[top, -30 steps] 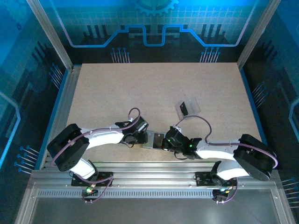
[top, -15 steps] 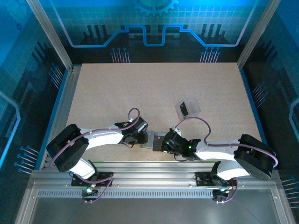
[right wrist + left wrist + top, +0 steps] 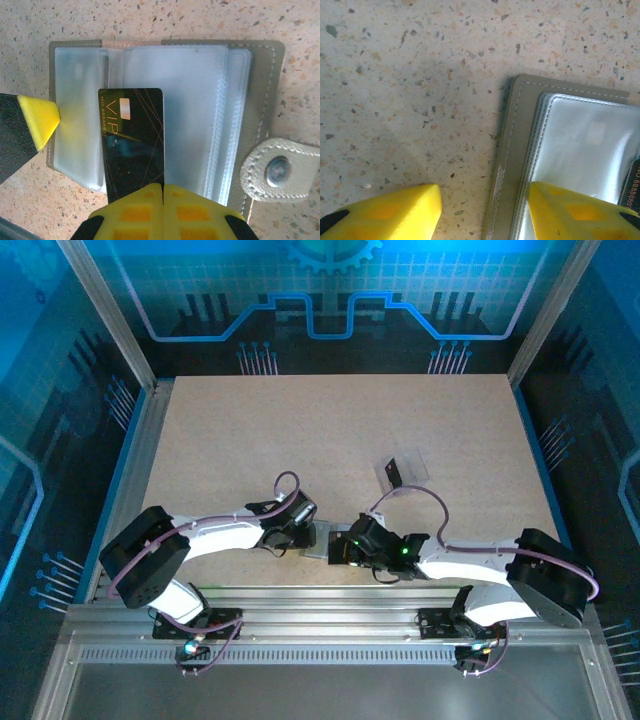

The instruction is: Put the credit cards into the card holder

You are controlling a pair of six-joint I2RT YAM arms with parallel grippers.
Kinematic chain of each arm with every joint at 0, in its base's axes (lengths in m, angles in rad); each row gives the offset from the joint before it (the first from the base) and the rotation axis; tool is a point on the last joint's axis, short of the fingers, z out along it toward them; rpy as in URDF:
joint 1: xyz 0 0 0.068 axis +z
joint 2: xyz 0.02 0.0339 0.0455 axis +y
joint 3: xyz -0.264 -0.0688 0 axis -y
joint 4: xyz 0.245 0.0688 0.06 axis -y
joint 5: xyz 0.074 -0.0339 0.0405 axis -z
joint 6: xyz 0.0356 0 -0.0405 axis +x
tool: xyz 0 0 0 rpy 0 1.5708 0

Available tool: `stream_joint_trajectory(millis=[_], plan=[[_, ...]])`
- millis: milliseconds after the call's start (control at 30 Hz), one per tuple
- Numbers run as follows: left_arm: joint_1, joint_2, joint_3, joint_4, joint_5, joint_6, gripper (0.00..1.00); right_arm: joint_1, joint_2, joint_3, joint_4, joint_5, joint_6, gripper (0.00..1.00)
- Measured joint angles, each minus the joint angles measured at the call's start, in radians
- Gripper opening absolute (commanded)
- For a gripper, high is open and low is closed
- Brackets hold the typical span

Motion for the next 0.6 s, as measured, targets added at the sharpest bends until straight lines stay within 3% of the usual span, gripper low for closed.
stream_joint_trajectory(millis=[600], plan=[[0.000, 0.000, -0.001, 0.002, 0.000, 0.000, 0.53, -0.021, 0.035, 0.040, -0.027, -0.060, -0.030, 0.00]])
